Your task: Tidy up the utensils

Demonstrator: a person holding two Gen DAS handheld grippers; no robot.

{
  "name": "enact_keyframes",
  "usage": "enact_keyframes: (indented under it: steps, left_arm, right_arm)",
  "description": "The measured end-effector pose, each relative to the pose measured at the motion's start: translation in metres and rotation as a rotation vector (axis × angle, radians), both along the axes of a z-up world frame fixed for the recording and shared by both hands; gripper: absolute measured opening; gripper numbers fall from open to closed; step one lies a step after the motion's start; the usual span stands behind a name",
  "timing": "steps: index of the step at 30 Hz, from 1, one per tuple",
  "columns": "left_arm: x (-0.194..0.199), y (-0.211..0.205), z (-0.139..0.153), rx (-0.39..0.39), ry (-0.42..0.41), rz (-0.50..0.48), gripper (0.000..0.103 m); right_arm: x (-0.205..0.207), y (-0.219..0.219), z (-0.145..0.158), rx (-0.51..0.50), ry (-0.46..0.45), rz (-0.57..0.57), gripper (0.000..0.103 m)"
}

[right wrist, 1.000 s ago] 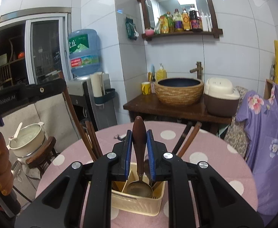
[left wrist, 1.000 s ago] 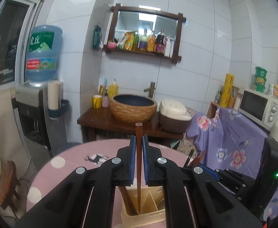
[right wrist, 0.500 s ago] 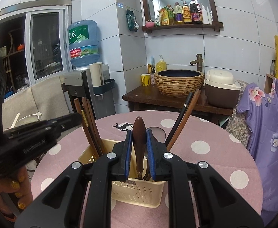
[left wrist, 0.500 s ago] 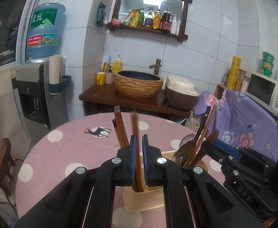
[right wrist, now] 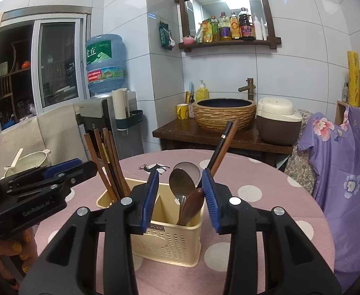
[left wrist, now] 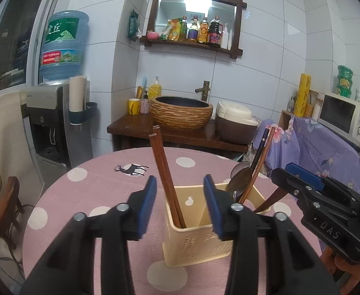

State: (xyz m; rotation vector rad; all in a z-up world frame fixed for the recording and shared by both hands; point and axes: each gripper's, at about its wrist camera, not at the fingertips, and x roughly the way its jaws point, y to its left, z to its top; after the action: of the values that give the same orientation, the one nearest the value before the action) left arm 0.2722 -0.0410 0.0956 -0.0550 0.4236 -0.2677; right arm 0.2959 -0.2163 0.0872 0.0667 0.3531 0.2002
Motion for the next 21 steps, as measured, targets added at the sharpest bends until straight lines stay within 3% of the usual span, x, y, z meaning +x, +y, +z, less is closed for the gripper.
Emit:
enact_keyframes:
  steps: [2,4,7,10,16,21]
  left_arm:
    - [-0.008,0.003,-0.001,0.007,-0.017,0.01,0.055]
    - [-0.019,0.009,-0.004,0.024,-0.042,0.026,0.076]
    - [-0.038,0.021,-0.015,0.044,-0.067,0.055,0.096]
    - [-0.058,0.035,-0.029,0.04,-0.068,0.062,0.097]
    - [-0.106,0.06,-0.058,0.014,-0.049,0.104,0.097]
    - [-0.152,0.072,-0.077,-0.002,-0.057,0.155,0.097]
  right_arm:
    - [-0.011,-0.004,-0.001,-0.005,-0.016,-0.009,0.051]
    - [-0.023,-0.008,-0.004,-0.014,-0.024,-0.023,0.07]
    - [-0.042,-0.014,-0.016,-0.036,-0.014,-0.044,0.089]
    - [-0.065,-0.019,-0.037,-0.043,0.015,-0.049,0.097]
    - [-0.118,-0.019,-0.085,-0.006,0.088,-0.056,0.097]
    - [-0.172,-0.009,-0.112,0.019,0.087,-0.064,0.097]
